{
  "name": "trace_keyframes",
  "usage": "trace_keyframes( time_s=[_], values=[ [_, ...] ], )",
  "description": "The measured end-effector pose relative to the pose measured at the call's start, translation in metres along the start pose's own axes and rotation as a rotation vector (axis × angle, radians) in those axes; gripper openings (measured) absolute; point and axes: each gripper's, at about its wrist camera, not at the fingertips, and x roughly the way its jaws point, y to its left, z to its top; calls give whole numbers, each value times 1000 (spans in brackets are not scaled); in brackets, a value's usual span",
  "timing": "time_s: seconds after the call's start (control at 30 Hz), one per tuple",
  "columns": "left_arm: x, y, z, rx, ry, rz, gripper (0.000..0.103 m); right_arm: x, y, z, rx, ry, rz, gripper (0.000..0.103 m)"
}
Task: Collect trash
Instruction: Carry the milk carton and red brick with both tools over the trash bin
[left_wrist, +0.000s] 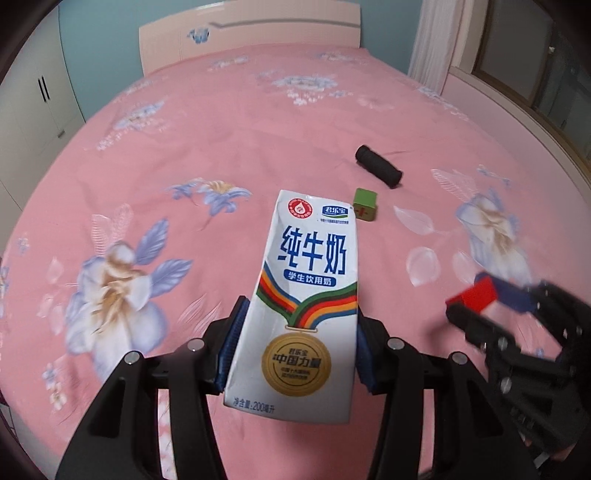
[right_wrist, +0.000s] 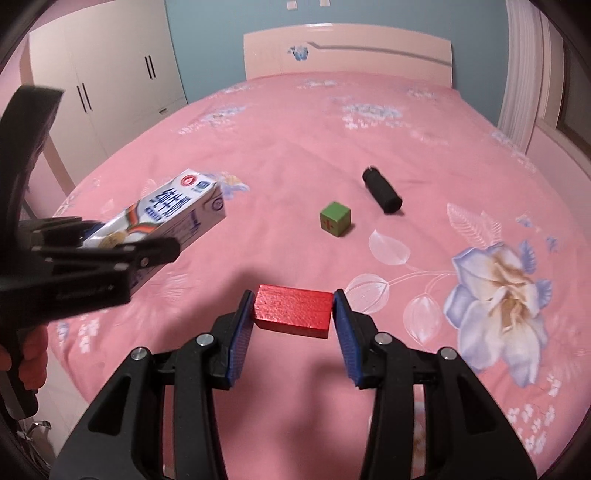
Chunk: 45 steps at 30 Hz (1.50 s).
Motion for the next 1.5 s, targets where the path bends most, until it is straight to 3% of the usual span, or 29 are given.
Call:
trace_keyframes(
  time_s=[0.4,0.67,0.97,1.5],
  values=[
    [-122,-6,-62,70,-131,43,53,-109,42,-16,-65,-101,-1,44],
    [-173,-10,-105,98,-176,56,53,-161,64,-39,-102,-144,12,44],
    [-198,-19,-156,134,-181,64,53,-203,83,-72,-147,-166,37,44],
    [-194,-40,-220,191,-127,36,53,-228,105,-122,-198,-160,64,44]
  ],
)
